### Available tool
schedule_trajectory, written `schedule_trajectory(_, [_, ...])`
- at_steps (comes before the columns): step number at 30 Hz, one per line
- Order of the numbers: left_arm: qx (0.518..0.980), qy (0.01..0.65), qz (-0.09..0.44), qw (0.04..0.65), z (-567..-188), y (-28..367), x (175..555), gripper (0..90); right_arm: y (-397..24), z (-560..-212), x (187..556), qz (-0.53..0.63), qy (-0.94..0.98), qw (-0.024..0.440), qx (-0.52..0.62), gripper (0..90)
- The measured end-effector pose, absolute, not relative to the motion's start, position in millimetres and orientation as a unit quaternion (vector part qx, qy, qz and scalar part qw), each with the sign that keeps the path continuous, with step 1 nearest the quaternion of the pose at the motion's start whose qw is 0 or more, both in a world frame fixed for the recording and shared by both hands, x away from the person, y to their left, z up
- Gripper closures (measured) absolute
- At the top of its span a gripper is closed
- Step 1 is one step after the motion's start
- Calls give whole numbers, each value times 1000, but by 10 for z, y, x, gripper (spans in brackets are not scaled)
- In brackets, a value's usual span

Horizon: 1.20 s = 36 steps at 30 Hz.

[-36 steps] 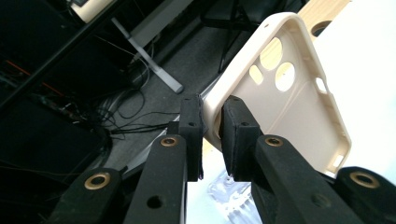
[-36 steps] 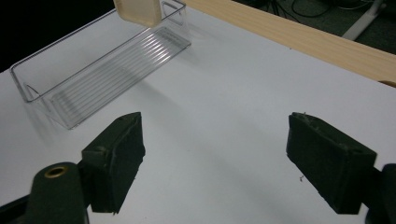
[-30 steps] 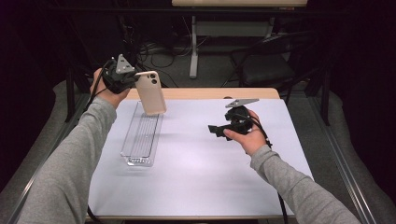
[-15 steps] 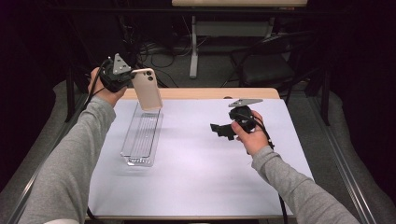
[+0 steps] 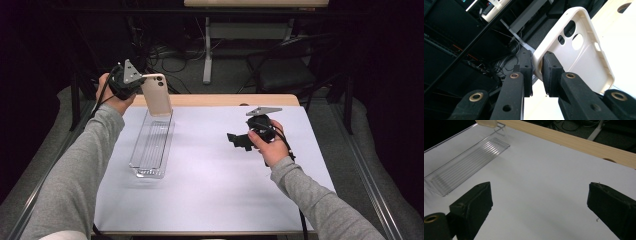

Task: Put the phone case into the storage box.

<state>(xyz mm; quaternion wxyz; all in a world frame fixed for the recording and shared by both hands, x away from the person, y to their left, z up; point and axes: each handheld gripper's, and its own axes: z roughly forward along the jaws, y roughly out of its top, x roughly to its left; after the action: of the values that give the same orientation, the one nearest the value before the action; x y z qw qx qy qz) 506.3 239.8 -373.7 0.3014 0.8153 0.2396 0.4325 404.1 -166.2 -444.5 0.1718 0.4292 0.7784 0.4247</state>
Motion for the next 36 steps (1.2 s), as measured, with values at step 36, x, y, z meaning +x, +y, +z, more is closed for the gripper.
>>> schedule_trajectory(36, [808, 217, 472, 280, -4142, 2393, 5073, 798, -1673, -4514, 4009, 414, 790, 168, 420, 57])
